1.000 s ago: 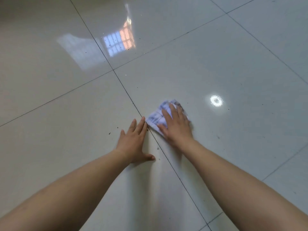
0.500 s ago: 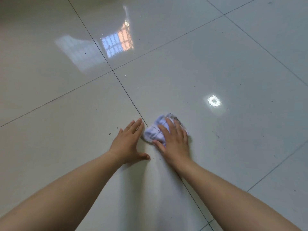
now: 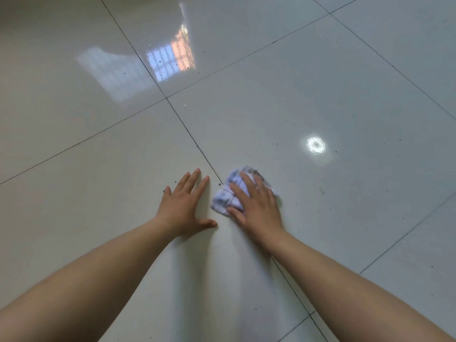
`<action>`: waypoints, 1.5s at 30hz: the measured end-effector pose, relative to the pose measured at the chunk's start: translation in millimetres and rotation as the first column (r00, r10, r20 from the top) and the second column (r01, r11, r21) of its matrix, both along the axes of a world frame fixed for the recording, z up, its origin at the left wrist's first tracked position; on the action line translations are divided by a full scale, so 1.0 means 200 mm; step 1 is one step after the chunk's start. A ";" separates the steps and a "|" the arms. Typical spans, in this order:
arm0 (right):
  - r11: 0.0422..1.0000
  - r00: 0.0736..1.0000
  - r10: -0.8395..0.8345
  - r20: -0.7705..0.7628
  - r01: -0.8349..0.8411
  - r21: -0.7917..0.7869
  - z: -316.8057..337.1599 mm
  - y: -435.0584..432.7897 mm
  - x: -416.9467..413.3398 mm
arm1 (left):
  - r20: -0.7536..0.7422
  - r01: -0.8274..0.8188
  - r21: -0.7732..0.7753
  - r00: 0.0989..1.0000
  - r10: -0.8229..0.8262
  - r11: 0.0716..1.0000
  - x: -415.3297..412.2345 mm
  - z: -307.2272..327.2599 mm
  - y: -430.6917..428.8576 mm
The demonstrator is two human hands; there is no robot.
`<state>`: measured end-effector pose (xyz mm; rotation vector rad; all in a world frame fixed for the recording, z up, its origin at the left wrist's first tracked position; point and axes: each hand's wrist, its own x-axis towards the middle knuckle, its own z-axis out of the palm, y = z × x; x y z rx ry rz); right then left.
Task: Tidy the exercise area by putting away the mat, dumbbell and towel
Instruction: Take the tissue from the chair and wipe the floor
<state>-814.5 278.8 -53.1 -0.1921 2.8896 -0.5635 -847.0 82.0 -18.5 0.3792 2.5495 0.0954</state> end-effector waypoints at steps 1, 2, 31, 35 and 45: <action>1.000 1.000 -0.007 -0.031 0.007 0.003 -0.01 0.04 0.03 | -0.004 0.006 0.006 1.000 -0.006 1.000 0.00 -0.01 -0.01; 0.999 0.998 -0.038 -0.059 0.039 0.004 -0.02 0.07 0.05 | -0.013 0.012 0.012 1.000 -0.012 1.000 -0.01 -0.02 -0.02; 0.985 0.982 -0.170 -0.087 0.173 0.028 -0.05 -0.57 -1.08 | -0.363 -0.302 0.197 0.861 0.356 0.933 -0.98 -0.24 -0.46; 0.965 0.963 -0.256 -0.088 0.260 0.033 -0.02 -0.73 -1.22 | -0.354 -0.306 0.183 0.866 0.353 0.934 -0.99 -0.23 -0.46; 0.930 0.927 -0.363 -0.089 0.367 0.030 -0.03 -0.74 -1.40 | -0.329 -0.308 0.158 0.879 0.344 0.938 -1.00 -0.23 -0.46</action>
